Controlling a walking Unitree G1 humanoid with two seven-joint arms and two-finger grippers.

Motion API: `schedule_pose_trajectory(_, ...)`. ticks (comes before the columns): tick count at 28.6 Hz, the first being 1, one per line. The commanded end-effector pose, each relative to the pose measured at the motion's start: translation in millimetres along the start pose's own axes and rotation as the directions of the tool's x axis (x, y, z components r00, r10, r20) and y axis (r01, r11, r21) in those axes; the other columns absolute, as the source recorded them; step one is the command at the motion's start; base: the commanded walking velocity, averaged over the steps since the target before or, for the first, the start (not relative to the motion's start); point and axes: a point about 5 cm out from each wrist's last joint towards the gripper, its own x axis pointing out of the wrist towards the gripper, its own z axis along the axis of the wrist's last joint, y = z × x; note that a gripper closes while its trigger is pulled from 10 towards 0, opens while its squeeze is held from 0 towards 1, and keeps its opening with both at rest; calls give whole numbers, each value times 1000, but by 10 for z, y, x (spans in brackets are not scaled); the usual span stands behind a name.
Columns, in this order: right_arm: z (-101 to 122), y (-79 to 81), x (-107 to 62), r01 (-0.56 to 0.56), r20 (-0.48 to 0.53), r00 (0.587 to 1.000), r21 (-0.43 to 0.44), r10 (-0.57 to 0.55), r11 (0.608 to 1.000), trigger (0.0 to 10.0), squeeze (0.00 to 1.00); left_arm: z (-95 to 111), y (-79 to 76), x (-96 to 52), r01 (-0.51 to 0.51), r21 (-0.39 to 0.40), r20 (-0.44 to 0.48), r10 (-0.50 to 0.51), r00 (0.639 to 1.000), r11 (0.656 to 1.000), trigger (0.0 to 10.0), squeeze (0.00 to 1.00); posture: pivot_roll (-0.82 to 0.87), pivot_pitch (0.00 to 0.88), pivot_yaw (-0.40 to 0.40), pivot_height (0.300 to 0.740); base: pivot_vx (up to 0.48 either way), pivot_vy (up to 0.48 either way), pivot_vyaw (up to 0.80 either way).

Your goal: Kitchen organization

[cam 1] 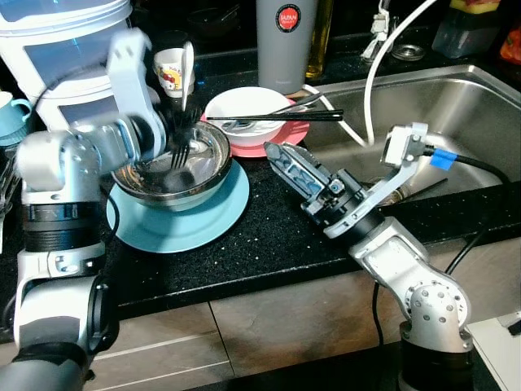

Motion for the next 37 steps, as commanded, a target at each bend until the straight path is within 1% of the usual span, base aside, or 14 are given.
schedule_pose_trajectory(1,16,-15,37,4,19,1000,-3,-4,1000,10000,0,-39,22,-65,-12,-29,21,12,1000,1000,0,0,60,38,90,740,0,0,0)
schedule_pose_trajectory(5,14,-58,68,8,27,1000,4,-8,1000,10000,0,-142,51,-152,-54,-90,69,60,996,994,0,0,77,13,82,740,0,0,0)
schedule_pose_trajectory(10,5,-74,96,13,32,999,6,-13,1000,10000,0,-218,97,-210,-108,-110,82,117,990,988,0,0,77,0,81,740,0,0,0)
schedule_pose_trajectory(11,14,-87,107,17,40,999,5,-17,1000,10000,0,-196,55,-220,-83,-123,112,97,989,989,0,0,75,0,83,740,0,0,0)
schedule_pose_trajectory(13,21,-94,109,19,45,999,5,-20,1000,10000,0,-173,19,-221,-59,-123,133,75,988,991,0,0,74,0,84,740,0,0,0)
schedule_pose_trajectory(14,32,-114,107,33,53,998,5,-33,999,10000,0,-125,-48,-218,-10,-123,173,31,984,992,0,0,71,0,86,740,0,0,0)
schedule_pose_trajectory(18,36,-130,103,47,56,997,2,-47,999,10000,0,-102,-89,-219,19,-131,197,8,980,991,0,0,71,0,86,740,0,0,0)
schedule_pose_trajectory(19,34,-178,94,89,53,995,-15,-88,996,10000,0,-87,-114,-217,35,-136,215,-5,977,990,0,0,63,0,86,740,0,0,0)
schedule_pose_trajectory(20,34,-178,94,89,53,995,-15,-88,996,10000,0,-87,-114,-217,35,-136,215,-5,977,990,0,0,63,0,86,740,0,0,0)
schedule_pose_trajectory(22,51,-291,69,181,59,982,-38,-179,983,10000,0,-70,-148,-214,55,-151,248,-16,969,987,0,0,49,0,89,740,0,0,-216)
schedule_pose_trajectory(24,85,-360,41,230,75,971,-35,-227,973,10000,0,-70,-155,-211,59,-160,259,-16,966,985,0,0,47,0,92,740,0,0,-800)
schedule_pose_trajectory(28,108,-391,18,250,90,965,-30,-247,968,10000,0,-58,-167,-204,73,-160,268,-27,963,984,0,0,46,0,96,740,0,0,-800)
schedule_pose_trajectory(32,134,-429,-12,276,111,956,-30,-271,961,10000,0,18,-252,-189,128,-145,301,-79,950,981,0,0,49,0,96,740,0,0,-800)
schedule_pose_trajectory(37,162,-452,-10,294,133,949,-38,-286,955,10000,0,29,-332,-175,164,-125,305,-120,945,978,0,0,48,0,101,740,0,0,-800)
